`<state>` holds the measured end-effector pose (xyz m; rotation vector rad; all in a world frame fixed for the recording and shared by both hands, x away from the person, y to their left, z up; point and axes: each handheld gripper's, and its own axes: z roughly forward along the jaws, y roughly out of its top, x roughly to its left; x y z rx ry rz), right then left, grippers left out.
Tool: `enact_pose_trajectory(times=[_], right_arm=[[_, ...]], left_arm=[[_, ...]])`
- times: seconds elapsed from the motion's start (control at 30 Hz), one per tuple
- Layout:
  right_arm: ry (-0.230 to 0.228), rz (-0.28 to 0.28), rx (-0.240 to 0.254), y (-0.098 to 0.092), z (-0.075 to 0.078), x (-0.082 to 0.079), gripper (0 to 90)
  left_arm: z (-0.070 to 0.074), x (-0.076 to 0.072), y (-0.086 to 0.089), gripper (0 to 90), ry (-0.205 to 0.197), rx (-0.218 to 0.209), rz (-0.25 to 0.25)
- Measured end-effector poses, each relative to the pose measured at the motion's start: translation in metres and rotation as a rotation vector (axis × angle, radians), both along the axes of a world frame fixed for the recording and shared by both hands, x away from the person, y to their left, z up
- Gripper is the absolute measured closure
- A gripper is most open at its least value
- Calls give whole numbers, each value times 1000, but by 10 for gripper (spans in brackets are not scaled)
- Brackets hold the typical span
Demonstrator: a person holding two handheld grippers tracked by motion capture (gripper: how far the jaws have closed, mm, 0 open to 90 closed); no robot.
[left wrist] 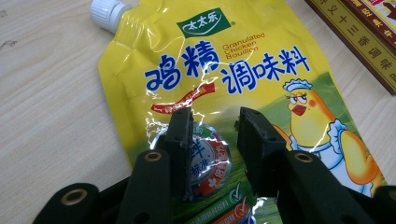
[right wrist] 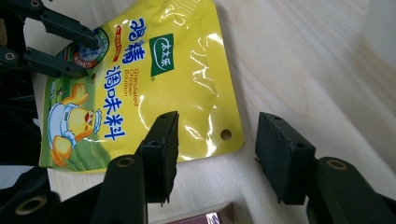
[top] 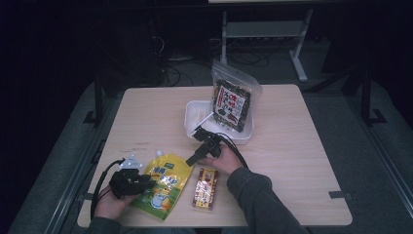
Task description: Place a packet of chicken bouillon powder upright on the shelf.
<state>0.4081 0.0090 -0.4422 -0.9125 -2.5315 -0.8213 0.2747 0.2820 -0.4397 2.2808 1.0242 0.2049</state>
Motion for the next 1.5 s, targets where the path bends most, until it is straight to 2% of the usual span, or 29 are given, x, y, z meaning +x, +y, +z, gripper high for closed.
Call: enact_pose_trajectory(times=[0.33, 0.7, 0.93, 1.13, 1.27, 1.37, 1.5], right_arm=[[54, 8, -13, 2, -9, 4, 498], [107, 18, 0, 5, -14, 5, 537], [88, 22, -7, 5, -13, 4, 587], [60, 15, -18, 3, -9, 3, 716], [21, 45, -45, 4, -8, 0, 813], [29, 53, -38, 4, -7, 0, 884], [33, 60, -21, 3, -6, 0, 899]], left_arm=[[-1, 1, 1, 667, 2, -14, 13], [-2, 0, 1, 670, -2, -14, 20], [-2, 0, 0, 669, -4, -11, 26], [-3, 0, -1, 668, -10, -10, 32], [-3, 0, -1, 667, -9, -13, 30], [-3, 0, -1, 666, -10, -11, 30], [-3, 0, -2, 659, -7, -12, 31]])
